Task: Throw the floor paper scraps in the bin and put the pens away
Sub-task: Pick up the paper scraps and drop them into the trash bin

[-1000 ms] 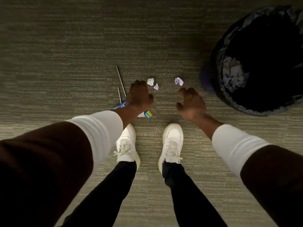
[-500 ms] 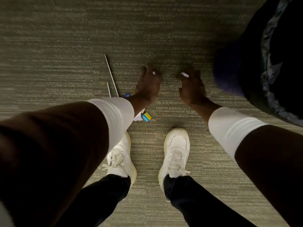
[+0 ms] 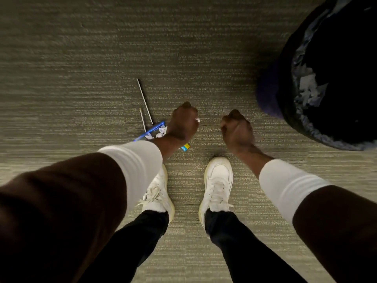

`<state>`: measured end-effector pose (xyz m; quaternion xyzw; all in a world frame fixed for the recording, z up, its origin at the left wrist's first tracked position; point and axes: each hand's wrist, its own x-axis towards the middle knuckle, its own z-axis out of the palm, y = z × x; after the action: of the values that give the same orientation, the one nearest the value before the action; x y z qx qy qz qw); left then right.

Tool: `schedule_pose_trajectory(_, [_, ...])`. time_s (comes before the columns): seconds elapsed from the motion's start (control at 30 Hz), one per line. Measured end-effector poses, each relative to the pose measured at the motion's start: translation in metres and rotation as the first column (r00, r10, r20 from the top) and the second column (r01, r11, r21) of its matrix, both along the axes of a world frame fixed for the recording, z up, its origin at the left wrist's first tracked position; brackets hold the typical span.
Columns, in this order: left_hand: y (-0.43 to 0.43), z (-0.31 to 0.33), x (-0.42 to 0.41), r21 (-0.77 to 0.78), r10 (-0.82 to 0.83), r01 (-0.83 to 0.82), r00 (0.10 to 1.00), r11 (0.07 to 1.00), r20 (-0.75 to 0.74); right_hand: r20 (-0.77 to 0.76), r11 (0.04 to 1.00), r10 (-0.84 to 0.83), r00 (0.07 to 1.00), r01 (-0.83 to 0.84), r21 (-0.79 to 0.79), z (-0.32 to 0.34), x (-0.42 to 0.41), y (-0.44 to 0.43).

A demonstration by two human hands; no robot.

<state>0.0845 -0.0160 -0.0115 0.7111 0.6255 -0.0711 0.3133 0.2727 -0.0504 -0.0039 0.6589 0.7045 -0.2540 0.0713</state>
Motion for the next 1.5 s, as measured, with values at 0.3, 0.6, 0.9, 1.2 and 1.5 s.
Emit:
schedule_pose_trajectory(0.3, [0.016,0.137,0.062,0.039,0.279,-0.301,0.919,0.953,0.278,-0.151,0.96,-0.21,0.966,0.234,0.157,0.144,0.016,0.001])
schedule_pose_trajectory(0.6, [0.019,0.214,0.158,0.154,0.261,-0.386,0.819,0.91,0.51,-0.192,0.767,-0.512,0.837,0.546,0.336,0.216,0.107,0.013])
schedule_pose_trajectory(0.9, [0.016,0.212,0.204,0.037,0.086,-0.124,0.842,0.992,0.532,-0.268,0.565,-0.738,0.62,0.784,0.259,0.204,0.153,0.015])
schedule_pose_trajectory(1.2, [-0.036,0.193,0.121,-0.086,0.21,-0.192,0.917,0.978,0.34,-0.254,0.812,-0.508,0.823,0.556,0.18,0.193,0.09,-0.03])
schedule_pose_trajectory(1.5, [-0.073,0.142,-0.018,-0.206,0.217,-0.2,0.974,0.958,0.065,-0.145,0.931,-0.273,0.951,0.223,-0.29,0.152,-0.015,-0.04])
